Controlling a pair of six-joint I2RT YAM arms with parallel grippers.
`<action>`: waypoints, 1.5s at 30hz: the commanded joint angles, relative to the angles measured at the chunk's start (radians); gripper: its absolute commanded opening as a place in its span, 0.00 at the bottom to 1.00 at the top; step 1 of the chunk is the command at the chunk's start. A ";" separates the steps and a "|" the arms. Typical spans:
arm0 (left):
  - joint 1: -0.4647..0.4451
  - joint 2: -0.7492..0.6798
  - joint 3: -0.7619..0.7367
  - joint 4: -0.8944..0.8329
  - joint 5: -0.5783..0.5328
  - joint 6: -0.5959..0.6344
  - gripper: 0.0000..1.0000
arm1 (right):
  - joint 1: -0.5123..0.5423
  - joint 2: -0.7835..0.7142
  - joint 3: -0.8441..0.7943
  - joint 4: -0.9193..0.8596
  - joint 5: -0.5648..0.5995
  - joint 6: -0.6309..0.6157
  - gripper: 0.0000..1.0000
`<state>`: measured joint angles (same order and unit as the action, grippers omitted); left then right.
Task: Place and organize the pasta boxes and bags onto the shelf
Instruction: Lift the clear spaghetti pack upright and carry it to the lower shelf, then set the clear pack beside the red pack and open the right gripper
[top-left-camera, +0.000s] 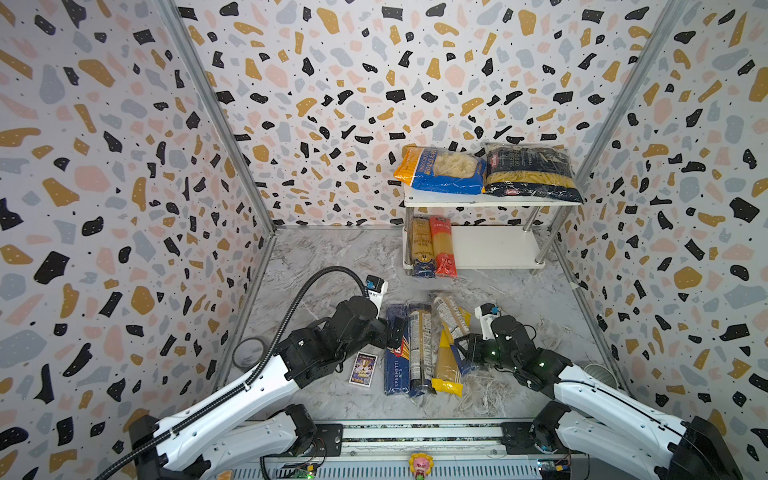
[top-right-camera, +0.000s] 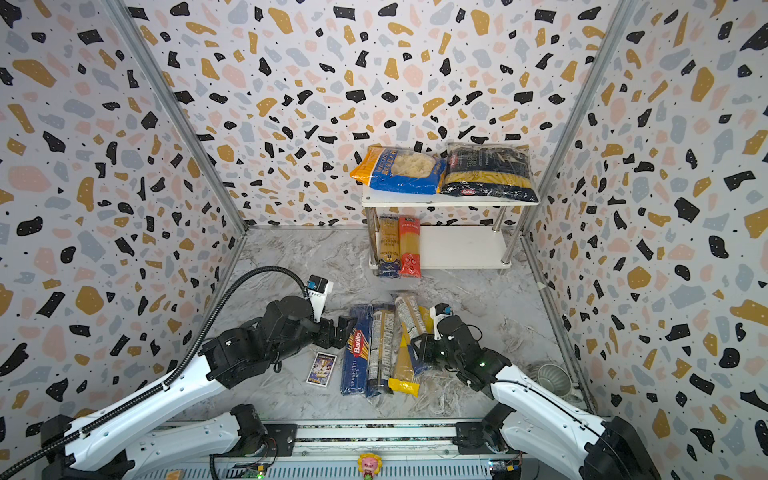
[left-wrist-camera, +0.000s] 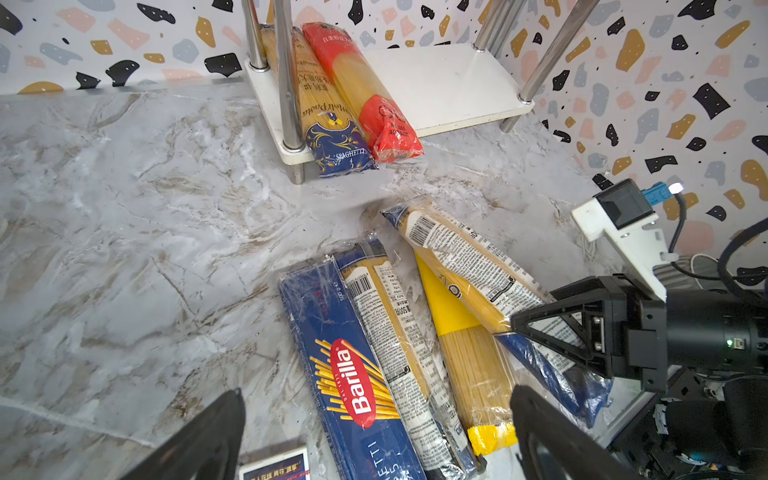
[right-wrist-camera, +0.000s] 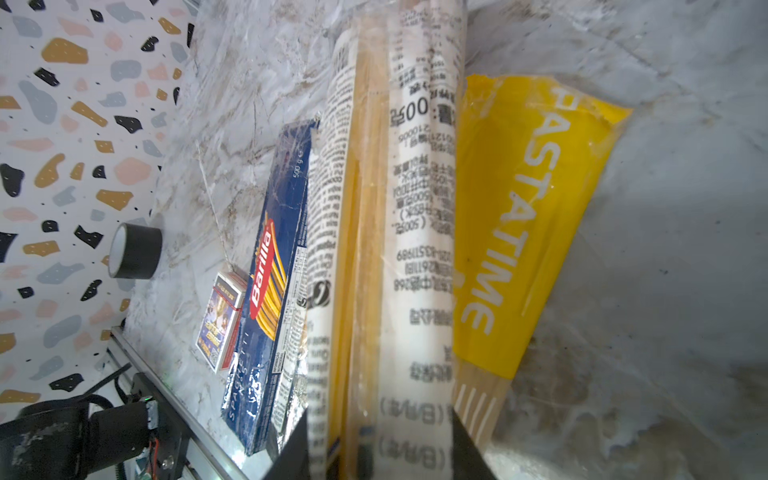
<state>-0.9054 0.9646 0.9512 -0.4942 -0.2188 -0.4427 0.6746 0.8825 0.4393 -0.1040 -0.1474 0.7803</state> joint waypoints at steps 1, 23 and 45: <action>-0.005 0.028 0.071 0.012 -0.007 0.037 1.00 | -0.039 -0.057 0.104 0.089 -0.051 -0.040 0.35; -0.004 0.185 0.278 0.031 0.080 0.164 1.00 | -0.462 0.263 0.407 0.278 -0.286 -0.086 0.34; 0.016 0.217 0.177 0.077 0.046 0.251 0.99 | -0.557 0.974 0.897 0.386 -0.348 -0.162 0.36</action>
<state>-0.8978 1.1751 1.1393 -0.4610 -0.1738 -0.2184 0.1173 1.9049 1.2568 0.1818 -0.4568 0.6659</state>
